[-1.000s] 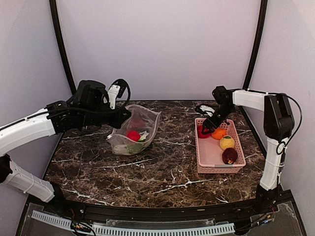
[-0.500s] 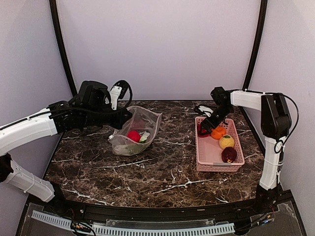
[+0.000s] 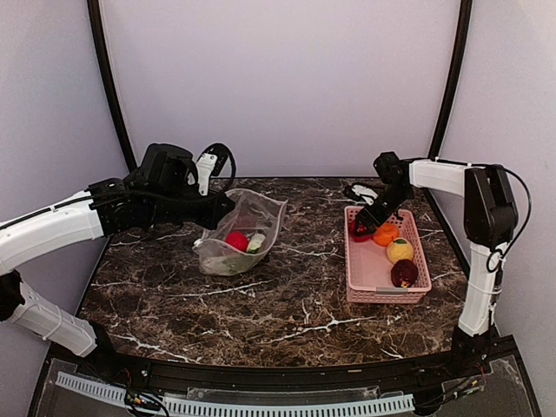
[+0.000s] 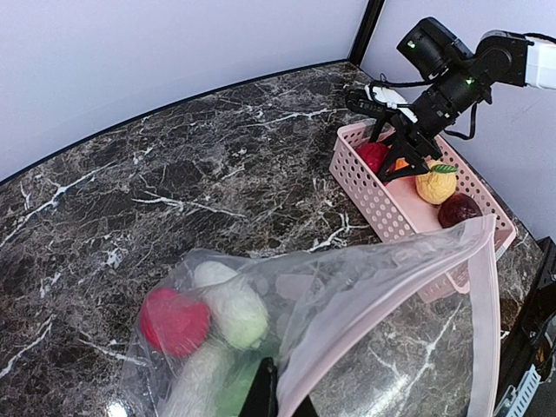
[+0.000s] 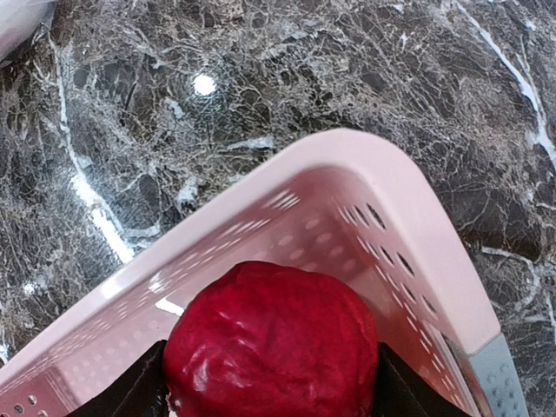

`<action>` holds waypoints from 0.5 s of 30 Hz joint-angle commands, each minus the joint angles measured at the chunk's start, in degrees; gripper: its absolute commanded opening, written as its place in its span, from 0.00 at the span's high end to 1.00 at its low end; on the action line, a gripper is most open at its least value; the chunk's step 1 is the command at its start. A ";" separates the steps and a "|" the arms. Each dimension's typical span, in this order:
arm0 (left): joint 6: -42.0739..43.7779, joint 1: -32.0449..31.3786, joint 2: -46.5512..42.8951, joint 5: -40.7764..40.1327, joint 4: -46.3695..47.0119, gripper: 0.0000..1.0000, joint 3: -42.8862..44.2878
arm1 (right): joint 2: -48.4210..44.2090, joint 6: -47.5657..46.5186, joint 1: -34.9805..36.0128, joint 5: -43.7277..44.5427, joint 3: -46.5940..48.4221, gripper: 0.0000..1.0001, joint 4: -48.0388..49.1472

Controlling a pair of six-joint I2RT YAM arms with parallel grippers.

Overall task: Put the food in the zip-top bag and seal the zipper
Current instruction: Pick up the fake fruit from the bin, then place the fake fruit in the zipper food storage bag.

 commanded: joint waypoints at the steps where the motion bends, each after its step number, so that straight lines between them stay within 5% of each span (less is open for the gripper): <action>1: -0.18 0.38 1.10 0.72 -0.69 0.99 1.77 | -6.39 -0.72 0.29 1.73 -1.85 0.32 0.87; 15: -4.30 0.38 5.99 3.01 -0.55 0.99 5.95 | -18.86 0.60 2.08 -8.21 2.29 0.34 -4.73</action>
